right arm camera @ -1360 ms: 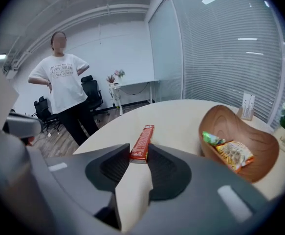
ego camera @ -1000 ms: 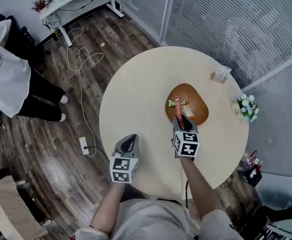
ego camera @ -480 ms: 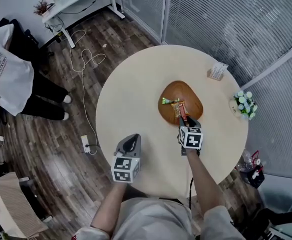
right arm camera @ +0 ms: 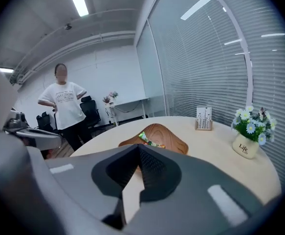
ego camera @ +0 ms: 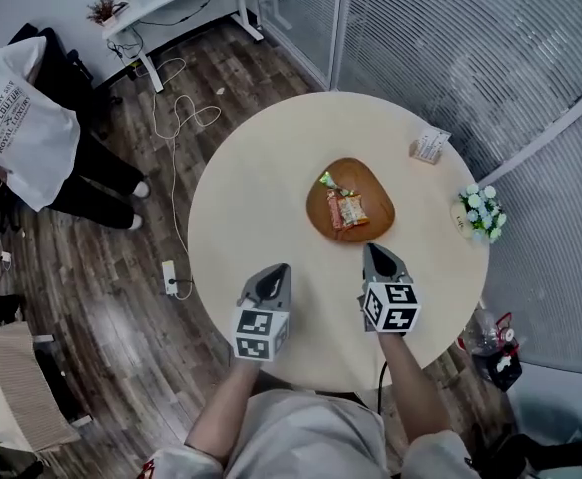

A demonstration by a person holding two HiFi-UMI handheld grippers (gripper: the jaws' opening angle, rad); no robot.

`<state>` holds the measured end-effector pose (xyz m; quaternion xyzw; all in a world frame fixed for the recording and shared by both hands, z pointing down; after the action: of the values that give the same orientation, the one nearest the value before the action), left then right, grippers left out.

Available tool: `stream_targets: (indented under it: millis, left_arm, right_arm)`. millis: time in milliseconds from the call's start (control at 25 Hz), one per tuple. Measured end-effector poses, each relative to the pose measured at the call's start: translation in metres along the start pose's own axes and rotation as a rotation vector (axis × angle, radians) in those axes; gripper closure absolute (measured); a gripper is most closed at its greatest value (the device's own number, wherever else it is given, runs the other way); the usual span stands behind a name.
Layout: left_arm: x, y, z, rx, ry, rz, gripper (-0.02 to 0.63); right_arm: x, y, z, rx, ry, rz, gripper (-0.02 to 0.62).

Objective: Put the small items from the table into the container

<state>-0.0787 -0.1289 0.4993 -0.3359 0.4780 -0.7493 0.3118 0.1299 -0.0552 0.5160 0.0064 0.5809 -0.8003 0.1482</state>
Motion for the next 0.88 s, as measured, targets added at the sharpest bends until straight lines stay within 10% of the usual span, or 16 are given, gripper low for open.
stream_targets:
  millis: [880]
  left_arm:
    - [-0.109,-0.044,-0.059,-0.009,0.067,-0.011,0.600]
  right_arm:
    - [0.020,-0.041,-0.131,0.061,0.153,0.011,0.594]
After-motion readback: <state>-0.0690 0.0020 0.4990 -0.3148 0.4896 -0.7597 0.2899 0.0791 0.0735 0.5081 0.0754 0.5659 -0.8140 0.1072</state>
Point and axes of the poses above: the fingertips, and each gripper's own axes: z forward along the fingers, x to its left, y out of its top, the point moved 5 cm from there along -z, backward along the fingers, and after that the axes turned 10 degrees about -x, right-handed, at the moved point
